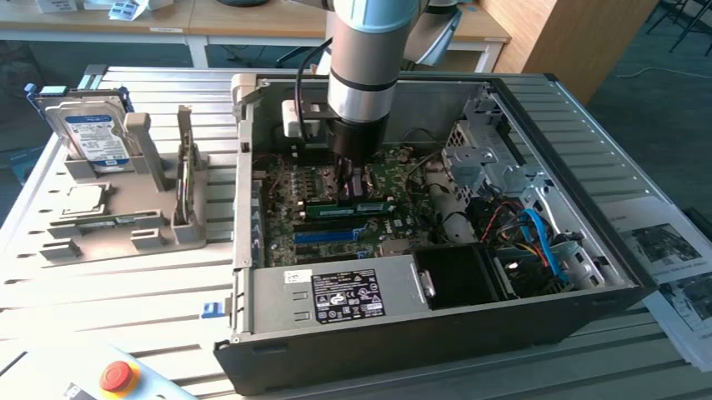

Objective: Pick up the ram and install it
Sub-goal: 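Press down the ram until it locks into place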

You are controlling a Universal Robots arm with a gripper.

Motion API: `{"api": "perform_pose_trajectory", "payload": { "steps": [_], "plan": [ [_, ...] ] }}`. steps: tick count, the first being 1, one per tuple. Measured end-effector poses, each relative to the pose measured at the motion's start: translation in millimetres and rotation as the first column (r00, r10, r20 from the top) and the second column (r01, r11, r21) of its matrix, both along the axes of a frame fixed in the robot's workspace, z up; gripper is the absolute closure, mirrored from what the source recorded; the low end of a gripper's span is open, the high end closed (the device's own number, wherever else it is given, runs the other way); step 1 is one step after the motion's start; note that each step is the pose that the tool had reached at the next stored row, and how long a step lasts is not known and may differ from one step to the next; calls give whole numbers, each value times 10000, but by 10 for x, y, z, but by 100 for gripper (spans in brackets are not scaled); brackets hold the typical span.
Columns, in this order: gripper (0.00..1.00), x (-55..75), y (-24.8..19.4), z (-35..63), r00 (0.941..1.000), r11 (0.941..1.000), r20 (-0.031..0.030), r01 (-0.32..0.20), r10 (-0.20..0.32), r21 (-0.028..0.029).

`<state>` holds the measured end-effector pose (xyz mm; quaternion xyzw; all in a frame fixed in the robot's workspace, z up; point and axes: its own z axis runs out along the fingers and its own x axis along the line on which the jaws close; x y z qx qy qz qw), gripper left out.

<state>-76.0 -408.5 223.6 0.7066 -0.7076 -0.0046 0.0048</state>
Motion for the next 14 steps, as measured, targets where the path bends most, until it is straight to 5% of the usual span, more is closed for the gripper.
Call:
{"api": "perform_pose_trajectory", "payload": {
  "steps": [14],
  "plan": [
    [89, -1, 0, -15, 10000, 10000, 3, 1, -1, -2]
  ]
}}
